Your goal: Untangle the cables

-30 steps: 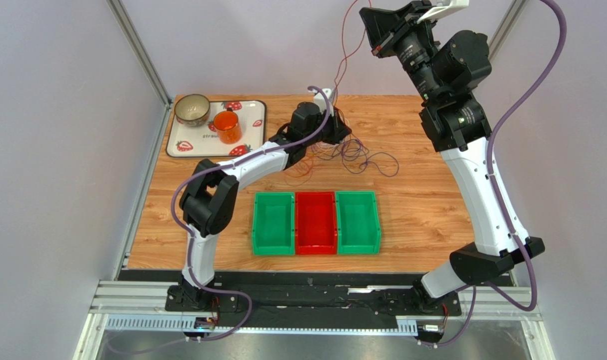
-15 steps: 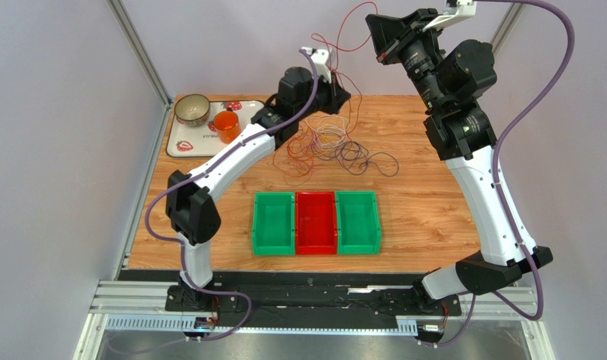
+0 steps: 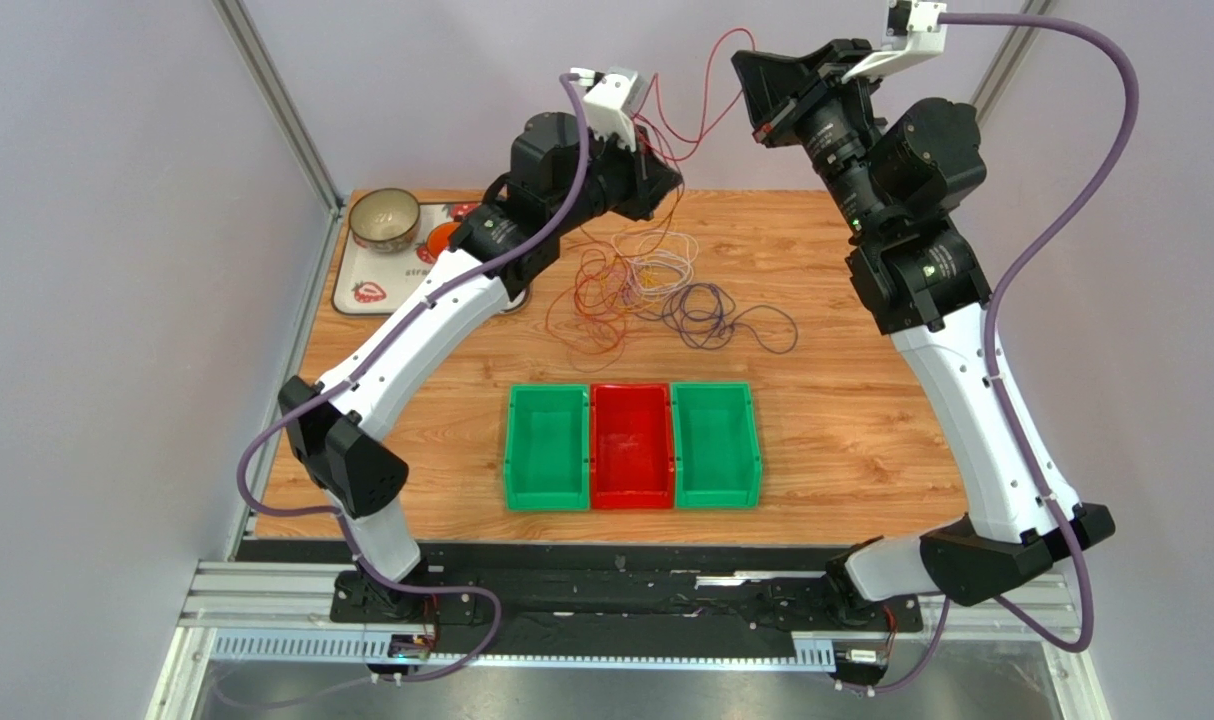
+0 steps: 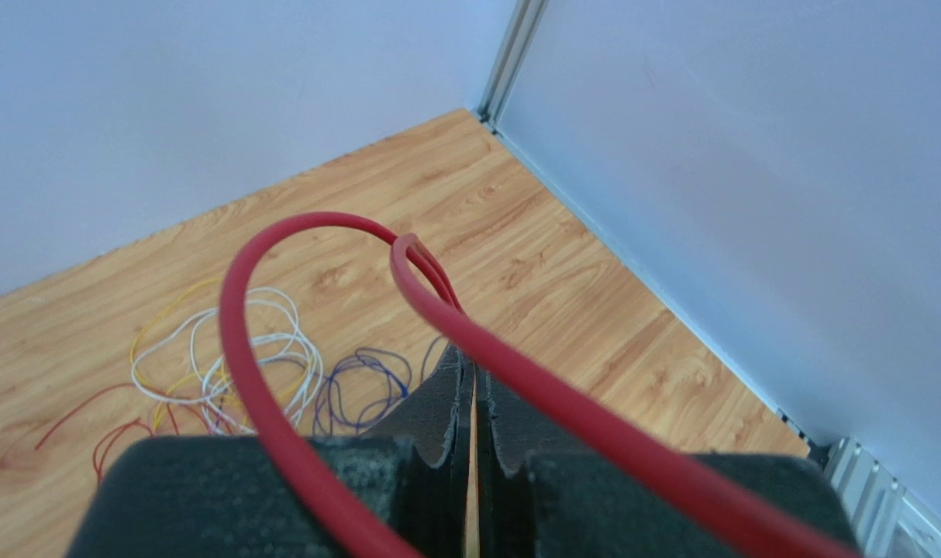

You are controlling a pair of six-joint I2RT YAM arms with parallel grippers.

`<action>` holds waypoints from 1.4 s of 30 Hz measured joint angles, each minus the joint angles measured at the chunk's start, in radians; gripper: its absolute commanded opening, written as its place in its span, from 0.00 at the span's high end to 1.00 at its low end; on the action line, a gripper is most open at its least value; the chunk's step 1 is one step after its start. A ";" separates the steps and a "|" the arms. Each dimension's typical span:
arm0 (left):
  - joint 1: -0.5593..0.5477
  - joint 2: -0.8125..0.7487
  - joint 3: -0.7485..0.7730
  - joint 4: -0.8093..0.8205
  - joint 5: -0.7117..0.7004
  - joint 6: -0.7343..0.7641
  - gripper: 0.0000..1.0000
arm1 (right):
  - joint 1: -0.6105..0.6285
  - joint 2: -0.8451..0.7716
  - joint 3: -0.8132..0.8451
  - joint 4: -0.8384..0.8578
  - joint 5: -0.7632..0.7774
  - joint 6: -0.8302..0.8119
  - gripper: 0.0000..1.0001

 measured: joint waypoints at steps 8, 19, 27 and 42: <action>-0.001 -0.133 -0.121 -0.095 0.027 -0.024 1.00 | 0.000 -0.053 -0.097 -0.006 0.002 0.029 1.00; -0.006 -0.344 -0.453 -0.103 0.145 -0.190 1.00 | 0.000 -0.195 -0.277 -0.074 0.020 0.100 1.00; -0.020 -0.415 -0.623 -0.095 0.228 -0.274 1.00 | 0.000 -0.272 -0.392 -0.137 0.015 0.133 1.00; -0.087 -0.420 -0.838 0.058 0.356 -0.342 1.00 | 0.000 -0.323 -0.504 -0.234 -0.006 0.143 1.00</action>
